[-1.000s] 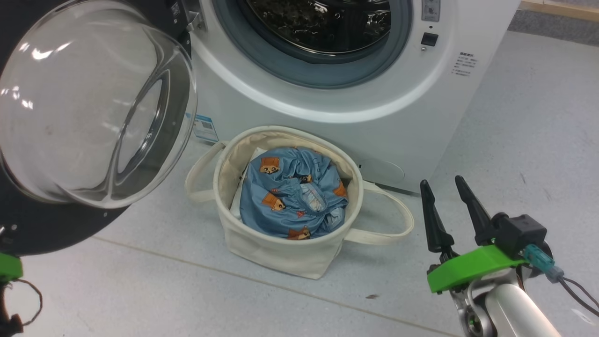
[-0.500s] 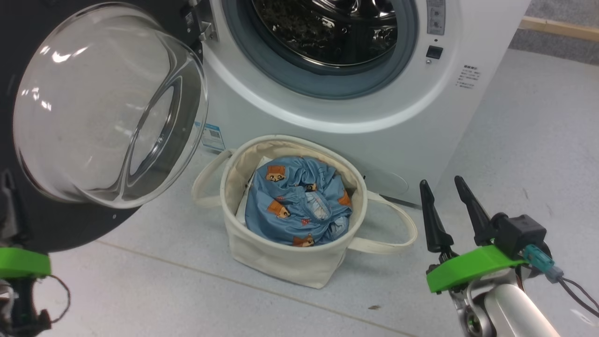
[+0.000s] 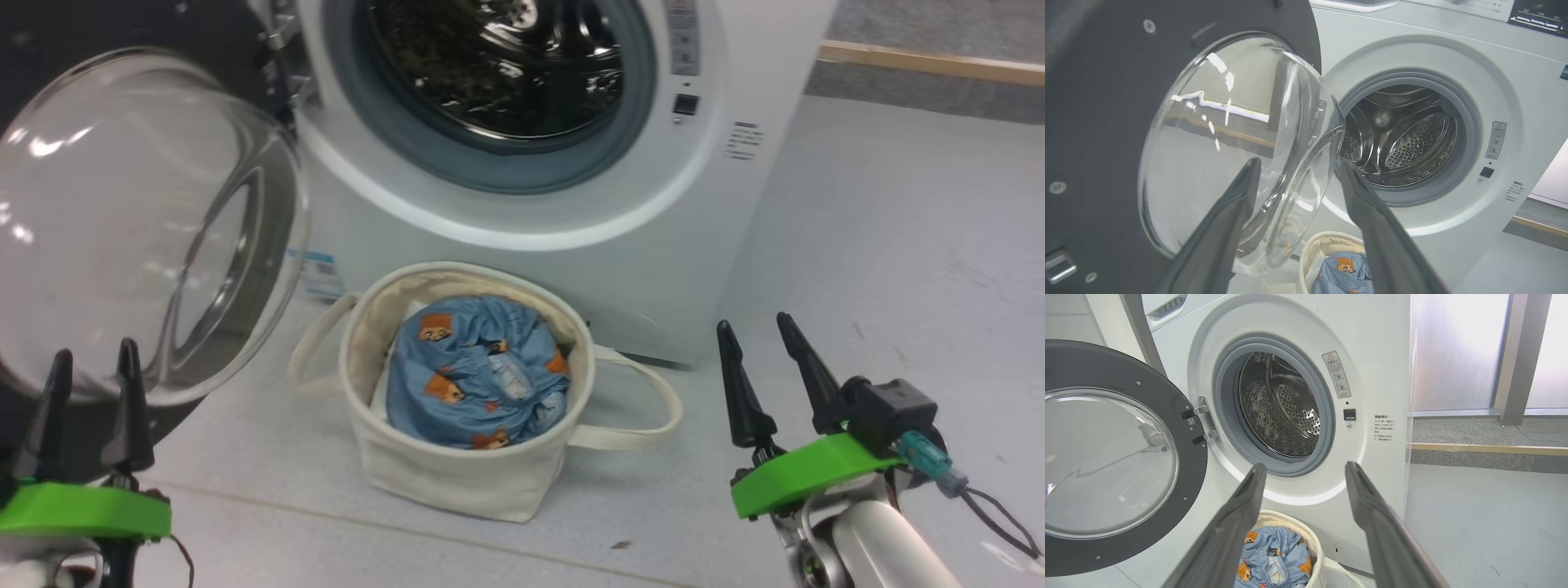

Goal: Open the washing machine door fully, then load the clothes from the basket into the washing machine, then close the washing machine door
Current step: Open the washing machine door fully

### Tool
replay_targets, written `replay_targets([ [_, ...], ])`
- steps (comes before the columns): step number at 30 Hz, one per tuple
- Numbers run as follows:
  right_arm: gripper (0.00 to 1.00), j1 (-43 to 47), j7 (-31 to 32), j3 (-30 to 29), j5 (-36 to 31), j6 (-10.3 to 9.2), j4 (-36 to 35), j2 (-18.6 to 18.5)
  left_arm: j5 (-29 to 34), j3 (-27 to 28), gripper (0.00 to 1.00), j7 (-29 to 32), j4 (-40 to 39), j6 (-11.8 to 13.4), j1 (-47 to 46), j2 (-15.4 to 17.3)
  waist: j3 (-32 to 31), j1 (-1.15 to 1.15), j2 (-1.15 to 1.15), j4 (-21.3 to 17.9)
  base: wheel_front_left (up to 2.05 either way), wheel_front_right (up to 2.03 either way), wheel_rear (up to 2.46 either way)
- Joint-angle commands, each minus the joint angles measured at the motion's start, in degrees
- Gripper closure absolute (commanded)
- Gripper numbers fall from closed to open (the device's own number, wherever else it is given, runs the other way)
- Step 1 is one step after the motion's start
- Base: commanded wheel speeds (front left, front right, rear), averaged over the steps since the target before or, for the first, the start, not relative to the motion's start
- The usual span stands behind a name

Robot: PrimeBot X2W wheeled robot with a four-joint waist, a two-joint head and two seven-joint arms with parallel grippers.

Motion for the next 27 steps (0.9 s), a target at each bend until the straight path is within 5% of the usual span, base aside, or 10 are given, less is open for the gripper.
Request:
replay_targets([
  [1, 0.0, -1.08, -0.72, 1.57, 0.31, 0.03, -1.51, -0.41, -0.22, 1.79, 0.0, -0.36, -2.27, -0.07, -1.13, 1.32, -0.5, 0.0, 0.0, -2.88, 0.0, 0.0, 0.0],
  [14, 0.0, -2.67, -0.72, 3.06, 1.24, 0.03, -0.48, -2.48, 3.37, 1.93, 0.0, -1.33, -2.93, -0.38, 3.74, 0.54, -0.17, 0.0, 0.0, -14.34, 0.0, 0.0, 0.0],
  [27, 0.0, -3.33, -0.72, 1.67, 1.47, 0.03, 0.77, -4.15, 5.25, 3.46, 0.0, -1.35, -4.14, -0.78, 4.5, -1.51, 0.08, 0.0, 0.0, -16.75, 0.0, 0.0, 0.0],
])
